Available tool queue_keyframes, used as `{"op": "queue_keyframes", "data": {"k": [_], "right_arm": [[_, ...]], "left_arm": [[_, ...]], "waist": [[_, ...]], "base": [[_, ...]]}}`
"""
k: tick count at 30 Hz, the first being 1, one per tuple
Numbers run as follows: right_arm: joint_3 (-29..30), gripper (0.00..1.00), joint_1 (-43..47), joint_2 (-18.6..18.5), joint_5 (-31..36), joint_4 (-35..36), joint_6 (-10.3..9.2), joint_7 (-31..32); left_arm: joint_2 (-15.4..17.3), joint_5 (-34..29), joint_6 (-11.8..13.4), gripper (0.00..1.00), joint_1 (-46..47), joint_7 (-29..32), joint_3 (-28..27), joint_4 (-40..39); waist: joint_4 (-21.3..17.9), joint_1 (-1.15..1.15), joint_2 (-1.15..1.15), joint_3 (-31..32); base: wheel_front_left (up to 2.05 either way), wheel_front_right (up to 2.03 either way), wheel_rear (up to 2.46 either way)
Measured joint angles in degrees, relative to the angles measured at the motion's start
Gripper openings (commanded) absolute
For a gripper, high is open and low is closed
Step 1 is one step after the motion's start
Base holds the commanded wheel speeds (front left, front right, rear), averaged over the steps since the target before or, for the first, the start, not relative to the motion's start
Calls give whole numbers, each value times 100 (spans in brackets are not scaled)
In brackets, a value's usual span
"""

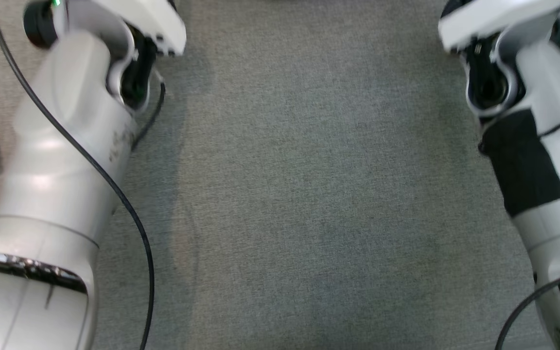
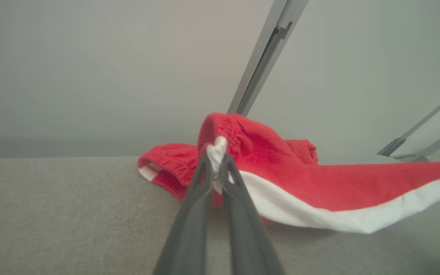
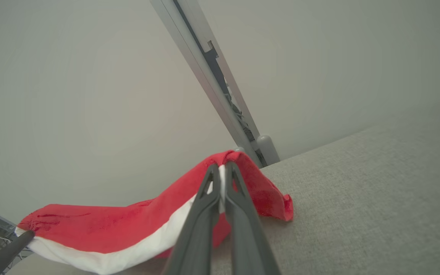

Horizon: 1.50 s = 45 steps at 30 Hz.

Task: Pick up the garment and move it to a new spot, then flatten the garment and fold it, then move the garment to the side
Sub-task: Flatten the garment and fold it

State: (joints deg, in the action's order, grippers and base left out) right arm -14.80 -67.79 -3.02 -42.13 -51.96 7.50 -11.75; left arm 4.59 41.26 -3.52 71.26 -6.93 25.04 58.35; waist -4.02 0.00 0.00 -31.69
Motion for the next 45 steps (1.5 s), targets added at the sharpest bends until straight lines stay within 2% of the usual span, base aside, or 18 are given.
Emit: {"op": "queue_keyframes", "data": {"k": [7,10,20,35,45], "right_arm": [[-669,0,853,-253,-187,-388,0,-37],[-846,0,1004,-293,-263,-579,0,-3],[-1512,0,1477,-475,-403,-949,0,392],[-2363,0,2587,-969,-845,-936,2,1031],[-2847,0,3437,-1550,-1460,-267,2,1755]], "left_arm": [[-69,-218,-185,0,-759,-78,480,623],[-36,-512,-238,0,-1004,-98,831,806],[14,-1062,-248,0,-1684,-397,1519,1172],[-165,-1072,-308,0,-2779,-615,1894,1194],[-193,-753,-375,0,-3638,-591,2104,850]], "waist": [[165,0,0,459],[204,0,0,666],[238,0,0,1257],[326,0,0,2284],[481,0,0,3033]], "base": [[0,0,0],[0,0,0],[0,0,0],[0,0,0],[0,0,0]]}}
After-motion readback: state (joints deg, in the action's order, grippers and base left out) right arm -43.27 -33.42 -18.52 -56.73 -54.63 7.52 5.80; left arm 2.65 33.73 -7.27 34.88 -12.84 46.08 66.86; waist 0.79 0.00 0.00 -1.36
